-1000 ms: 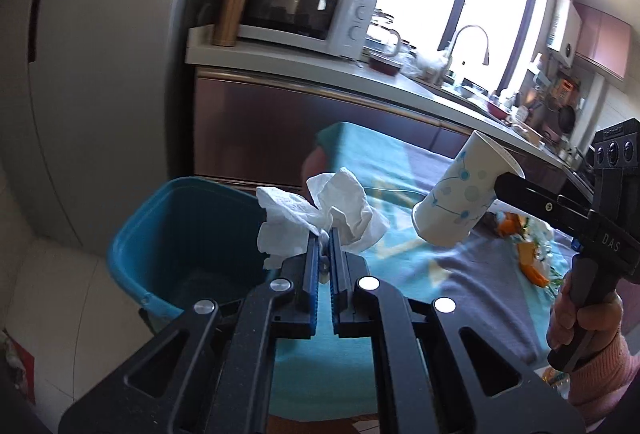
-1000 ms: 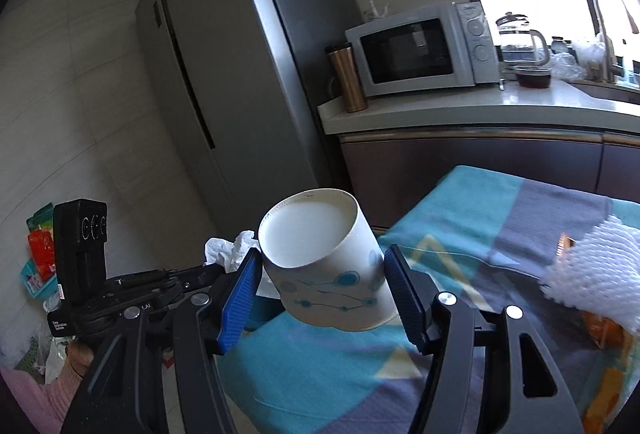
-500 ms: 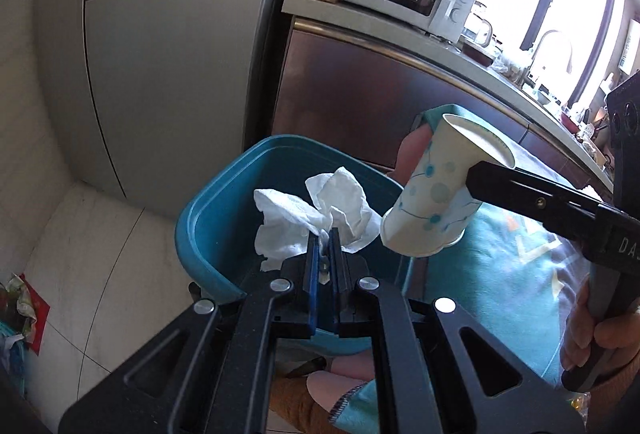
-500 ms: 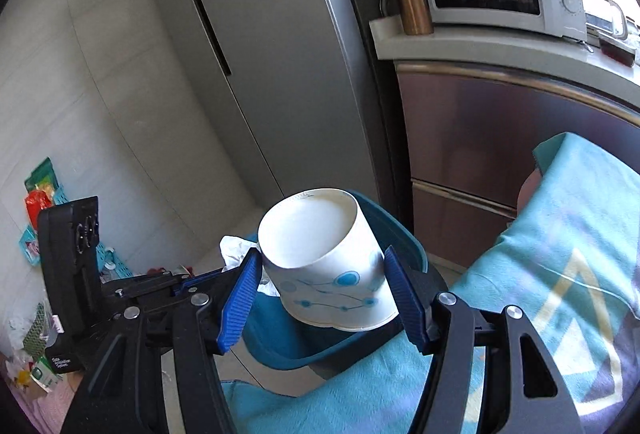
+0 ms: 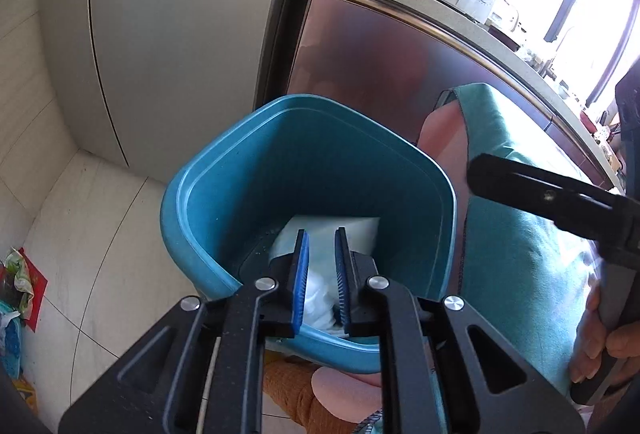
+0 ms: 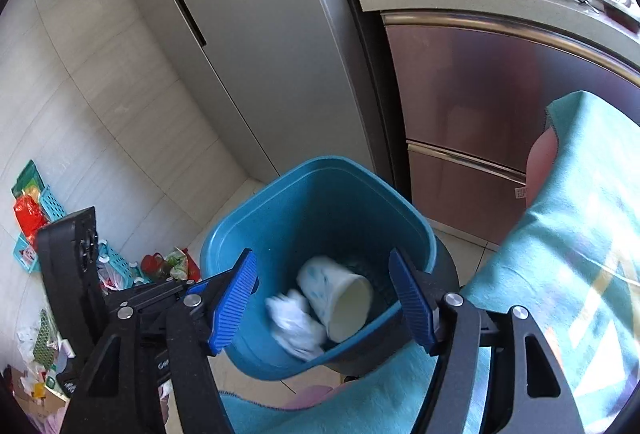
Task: Collect trash
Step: 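Carry cup and tissue to the teal bin and open both tools, then move both open tools back over the trash on the table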
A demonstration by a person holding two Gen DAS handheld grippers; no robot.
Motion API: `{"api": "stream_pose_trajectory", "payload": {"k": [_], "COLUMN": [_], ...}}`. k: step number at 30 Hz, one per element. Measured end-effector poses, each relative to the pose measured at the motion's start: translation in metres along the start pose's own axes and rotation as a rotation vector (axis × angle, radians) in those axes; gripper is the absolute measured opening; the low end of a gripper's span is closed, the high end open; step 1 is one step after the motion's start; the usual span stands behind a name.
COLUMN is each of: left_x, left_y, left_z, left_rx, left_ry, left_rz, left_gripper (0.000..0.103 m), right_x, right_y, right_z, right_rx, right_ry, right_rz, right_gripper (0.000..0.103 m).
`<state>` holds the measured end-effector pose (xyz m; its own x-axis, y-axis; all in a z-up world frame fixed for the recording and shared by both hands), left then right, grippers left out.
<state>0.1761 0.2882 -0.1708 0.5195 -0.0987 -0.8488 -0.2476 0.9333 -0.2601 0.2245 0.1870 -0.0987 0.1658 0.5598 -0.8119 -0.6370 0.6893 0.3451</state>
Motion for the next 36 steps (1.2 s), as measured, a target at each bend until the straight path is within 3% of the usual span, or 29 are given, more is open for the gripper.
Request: {"api": "stream_pose_trajectory", "payload": {"k": [7, 13, 18, 25, 32, 36], "left_x": [-0.022, -0.048, -0.060, -0.058, -0.054, -0.051], "left_y": [-0.023, -0.079, -0.145, -0.244, -0.320, -0.353], "left_z": [-0.002, -0.004, -0.014, -0.038, -0.059, -0.063], "left_rx": [0.059, 0.171, 0.300, 0.487, 0.630, 0.688], "left_ry": [-0.069, -0.132, -0.152, -0.144, -0.150, -0.158], "left_rz": [-0.024, -0.117, -0.204, -0.279, -0.309, -0.313], "left_gripper": [0.023, 0.037, 0.046, 0.048, 0.050, 0.052], "right_x": [-0.049, -0.113, -0.167, -0.236, -0.277, -0.279], "right_y": [-0.008, -0.024, -0.051, -0.100, -0.152, -0.173], "right_z": [-0.025, -0.060, -0.093, -0.149, -0.200, -0.220], "right_rx": [-0.023, -0.028, 0.017, 0.138, 0.263, 0.307], "right_ry": [-0.083, -0.191, -0.286, -0.395, -0.443, -0.436], "right_rz": [0.012, -0.033, -0.109, -0.242, -0.396, -0.447], "right_gripper": [0.067, 0.070, 0.071, 0.072, 0.073, 0.074]}}
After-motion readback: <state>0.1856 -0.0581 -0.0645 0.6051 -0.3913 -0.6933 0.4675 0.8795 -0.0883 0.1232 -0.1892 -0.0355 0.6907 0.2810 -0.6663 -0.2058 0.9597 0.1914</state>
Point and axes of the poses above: each gripper's, at about its wrist camera, not at the fingertips, and x roughly the way its jaws point, y to its left, z to its top, the point moved 8 cm from there along x, roughly the way its jaws point, and after that the axes turned 12 degrees about y, right-handed, at the moved point
